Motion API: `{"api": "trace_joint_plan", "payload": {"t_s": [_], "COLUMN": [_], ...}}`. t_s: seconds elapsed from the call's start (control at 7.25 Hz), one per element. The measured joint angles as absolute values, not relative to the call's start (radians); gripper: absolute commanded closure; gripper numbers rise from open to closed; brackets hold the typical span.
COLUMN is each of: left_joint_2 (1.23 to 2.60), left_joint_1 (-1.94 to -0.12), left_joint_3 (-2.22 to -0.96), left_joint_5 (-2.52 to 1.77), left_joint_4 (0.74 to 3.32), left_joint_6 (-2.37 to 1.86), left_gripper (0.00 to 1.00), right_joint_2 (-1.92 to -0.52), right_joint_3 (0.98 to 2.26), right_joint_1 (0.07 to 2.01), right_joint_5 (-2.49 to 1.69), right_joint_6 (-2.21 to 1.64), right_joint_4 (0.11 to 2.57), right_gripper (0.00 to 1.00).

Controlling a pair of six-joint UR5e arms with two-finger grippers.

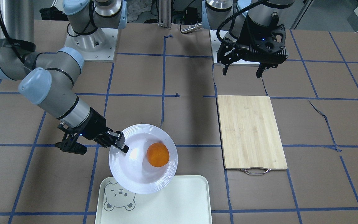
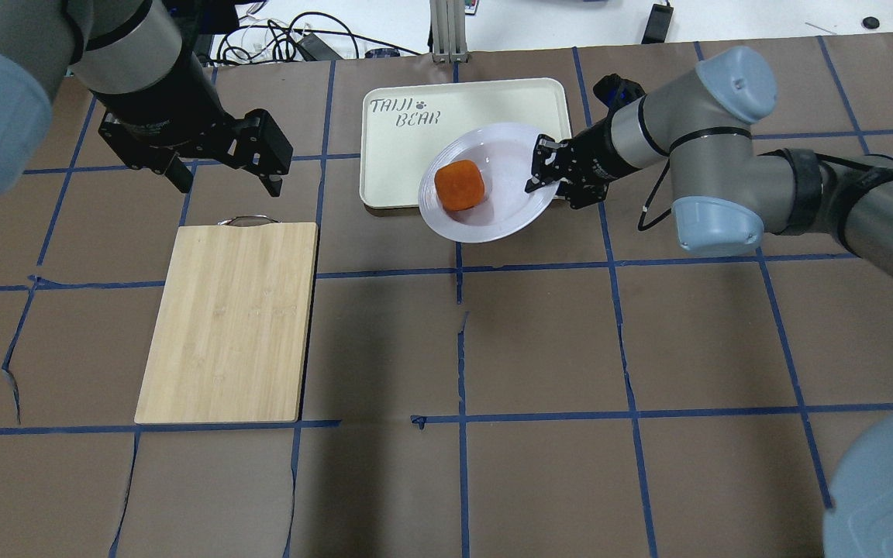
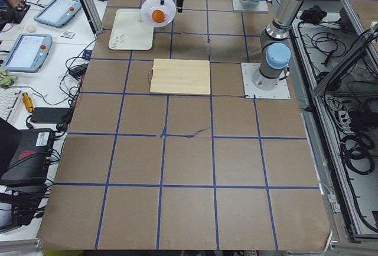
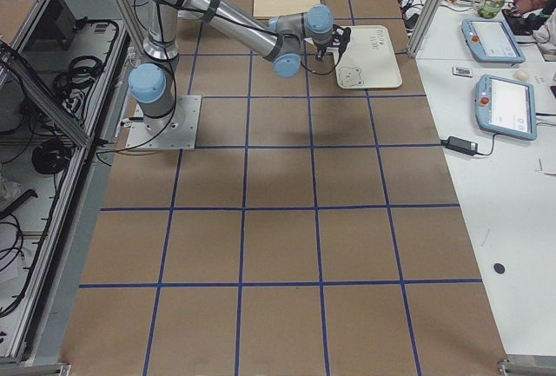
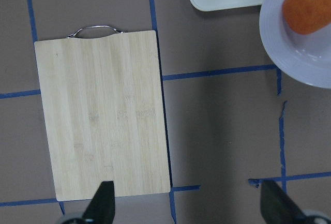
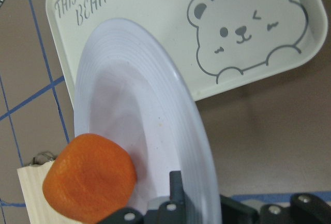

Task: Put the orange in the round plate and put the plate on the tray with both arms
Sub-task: 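Lift the plate with the right gripper and set it onto the bear tray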

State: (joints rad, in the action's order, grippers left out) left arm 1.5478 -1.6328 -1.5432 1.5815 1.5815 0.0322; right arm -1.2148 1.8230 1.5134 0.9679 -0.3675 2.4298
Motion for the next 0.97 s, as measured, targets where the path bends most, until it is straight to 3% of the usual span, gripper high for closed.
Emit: {"api": "trace_joint_plan", "payload": {"t_s": [0.55, 0.97], "left_joint_2": [1.548, 1.548], "left_joint_1": [-1.632, -1.632], "left_joint_3": [-1.543, -1.543], "left_joint_5": [1.580, 1.580], "left_joint_4": [1.582, 1.582], "left_joint_6": [0.032, 0.032], "left_gripper": [0.00, 0.00], "right_joint_2": [-0.945, -0.840], "right_joint_3": [1.483, 1.383], "right_joint_1": [1.504, 1.515], "right_joint_5": [0.947, 0.893], "right_joint_6": [-0.396, -0.395], "right_joint_4": [2.426, 2.449], "right_gripper": [0.95, 0.95]}}
